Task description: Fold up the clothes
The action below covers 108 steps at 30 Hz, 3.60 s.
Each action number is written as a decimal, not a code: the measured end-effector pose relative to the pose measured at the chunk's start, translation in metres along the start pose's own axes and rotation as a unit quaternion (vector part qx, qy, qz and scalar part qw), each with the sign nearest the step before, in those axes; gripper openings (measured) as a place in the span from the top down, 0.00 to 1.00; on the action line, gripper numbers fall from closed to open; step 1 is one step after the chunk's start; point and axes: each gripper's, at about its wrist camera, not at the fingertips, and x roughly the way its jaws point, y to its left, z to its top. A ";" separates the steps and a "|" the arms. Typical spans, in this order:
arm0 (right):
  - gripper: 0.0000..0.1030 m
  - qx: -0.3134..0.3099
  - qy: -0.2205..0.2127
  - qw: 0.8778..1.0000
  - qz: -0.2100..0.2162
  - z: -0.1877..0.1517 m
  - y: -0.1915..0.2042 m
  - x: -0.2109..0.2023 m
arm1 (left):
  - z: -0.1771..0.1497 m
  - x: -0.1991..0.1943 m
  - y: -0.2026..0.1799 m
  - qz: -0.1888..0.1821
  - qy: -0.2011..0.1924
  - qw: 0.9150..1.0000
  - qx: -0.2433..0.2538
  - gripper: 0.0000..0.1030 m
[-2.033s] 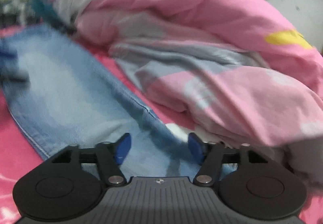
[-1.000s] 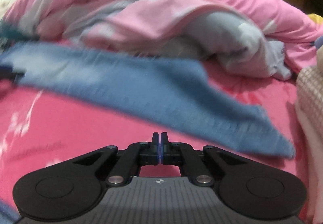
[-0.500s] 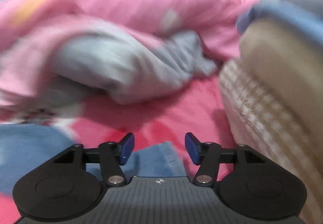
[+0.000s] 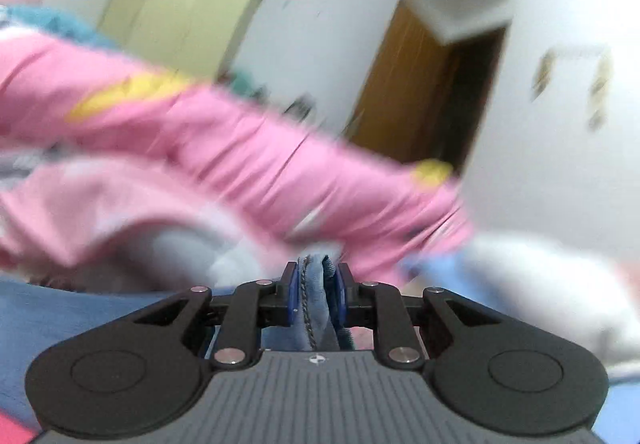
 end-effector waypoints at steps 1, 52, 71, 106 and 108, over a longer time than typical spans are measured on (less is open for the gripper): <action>0.81 -0.011 -0.009 1.000 -0.013 0.000 -0.001 -0.002 | 0.000 0.000 0.000 0.000 0.000 1.000 -0.001 0.32; 0.86 0.042 0.250 0.915 0.314 -0.041 0.145 0.039 | 0.001 0.002 0.011 -0.012 0.010 0.999 -0.035 0.32; 0.69 0.156 0.268 0.945 0.102 -0.126 0.002 0.054 | 0.003 0.004 0.026 -0.005 0.005 0.998 -0.057 0.32; 0.77 0.166 0.200 0.906 0.333 -0.038 0.104 -0.007 | 0.010 -0.010 0.072 0.010 -0.005 0.989 -0.150 0.31; 0.77 0.112 0.199 0.896 0.381 -0.026 0.169 0.002 | 0.008 -0.002 0.078 0.017 0.009 0.988 -0.154 0.31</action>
